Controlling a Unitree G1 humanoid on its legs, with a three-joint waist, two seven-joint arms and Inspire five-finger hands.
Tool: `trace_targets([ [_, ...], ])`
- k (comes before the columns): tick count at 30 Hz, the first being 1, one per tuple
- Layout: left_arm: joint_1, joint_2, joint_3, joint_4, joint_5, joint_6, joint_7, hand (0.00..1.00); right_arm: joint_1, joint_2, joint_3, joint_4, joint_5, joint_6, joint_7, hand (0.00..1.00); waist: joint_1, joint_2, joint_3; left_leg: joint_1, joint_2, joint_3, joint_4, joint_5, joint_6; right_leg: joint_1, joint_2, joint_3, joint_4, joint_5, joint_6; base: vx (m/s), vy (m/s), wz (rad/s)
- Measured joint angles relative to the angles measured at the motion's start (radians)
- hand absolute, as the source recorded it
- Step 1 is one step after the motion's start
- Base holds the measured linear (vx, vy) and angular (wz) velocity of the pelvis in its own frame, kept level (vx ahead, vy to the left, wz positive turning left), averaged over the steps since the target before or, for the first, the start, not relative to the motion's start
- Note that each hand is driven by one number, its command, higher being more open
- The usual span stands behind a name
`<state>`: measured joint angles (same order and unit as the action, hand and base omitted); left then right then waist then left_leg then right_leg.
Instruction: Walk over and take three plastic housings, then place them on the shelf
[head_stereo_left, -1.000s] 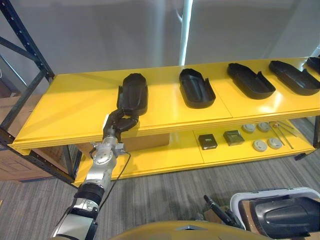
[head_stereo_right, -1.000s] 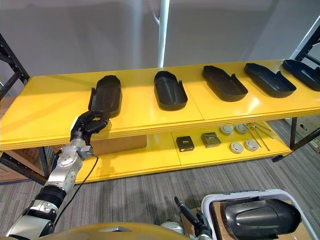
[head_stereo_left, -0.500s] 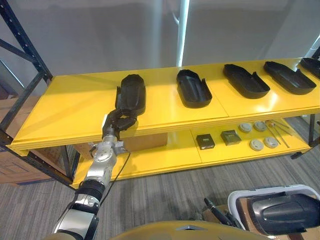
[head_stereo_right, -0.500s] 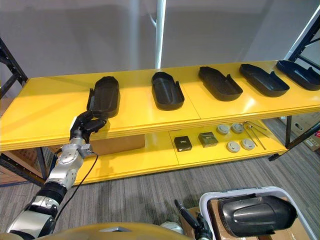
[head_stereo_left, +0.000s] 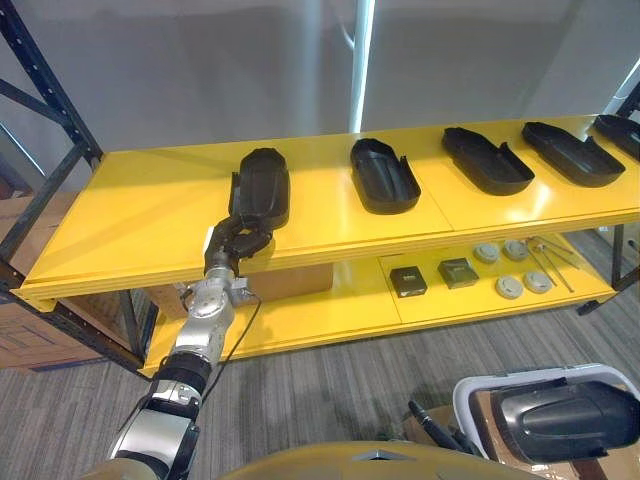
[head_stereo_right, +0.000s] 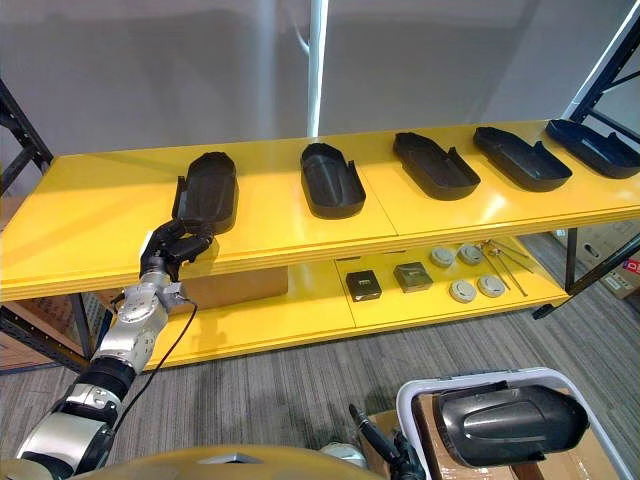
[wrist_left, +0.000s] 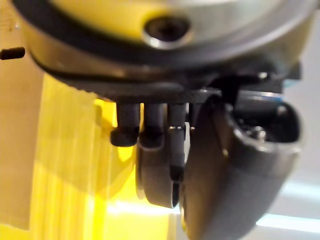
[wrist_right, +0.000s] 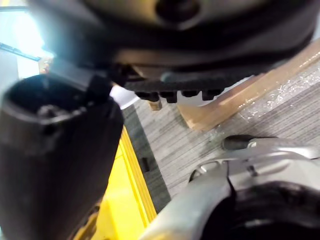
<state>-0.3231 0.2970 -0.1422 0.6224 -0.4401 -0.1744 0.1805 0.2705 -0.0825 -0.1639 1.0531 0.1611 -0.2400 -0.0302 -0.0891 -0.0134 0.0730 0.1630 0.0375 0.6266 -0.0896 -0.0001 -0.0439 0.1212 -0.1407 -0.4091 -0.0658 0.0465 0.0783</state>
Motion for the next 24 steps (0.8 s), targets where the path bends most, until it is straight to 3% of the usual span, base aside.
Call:
trace_targets([
  [7, 0.024, -0.019, 0.028, -0.108, -0.075, -0.006, 0.135, 0.0, 0.016, 0.003, 0.002, -0.001, 0.001, 0.005, -0.006, 1.0, -0.003, -0.003, 0.004, -0.024, -0.005, -0.03, 0.0, 0.009, 0.0, -0.019, -0.013, -0.025, 0.026, 0.001, -0.002, 0.02, 0.049, 0.1],
  [11, 0.212, -0.092, 0.022, -0.54, -0.059, 0.008, 0.159, 0.0, 0.023, 0.01, -0.004, 0.017, 0.004, 0.016, -0.028, 1.0, 0.01, -0.005, 0.009, -0.042, -0.013, -0.062, 0.005, 0.023, 0.022, -0.029, -0.024, -0.049, 0.049, 0.008, -0.004, 0.1, 0.059, 0.23],
  [16, 0.262, -0.109, -0.004, -0.784, -0.028, 0.021, 0.108, 0.0, -0.003, -0.001, -0.024, 0.035, 0.004, 0.013, -0.046, 1.0, 0.033, 0.017, 0.022, -0.027, -0.02, -0.09, 0.005, 0.017, 0.034, 0.0, -0.03, -0.061, 0.047, 0.006, -0.006, 0.08, 0.069, 0.16],
  [24, 0.341, -0.109, -0.008, -0.865, -0.032, 0.029, -0.018, 0.0, -0.038, -0.026, -0.02, 0.035, 0.013, 0.008, -0.046, 1.0, 0.045, 0.056, 0.013, -0.033, -0.025, -0.108, 0.001, 0.002, 0.023, 0.004, -0.036, -0.076, 0.047, -0.002, -0.001, 0.0, 0.025, 0.06],
])
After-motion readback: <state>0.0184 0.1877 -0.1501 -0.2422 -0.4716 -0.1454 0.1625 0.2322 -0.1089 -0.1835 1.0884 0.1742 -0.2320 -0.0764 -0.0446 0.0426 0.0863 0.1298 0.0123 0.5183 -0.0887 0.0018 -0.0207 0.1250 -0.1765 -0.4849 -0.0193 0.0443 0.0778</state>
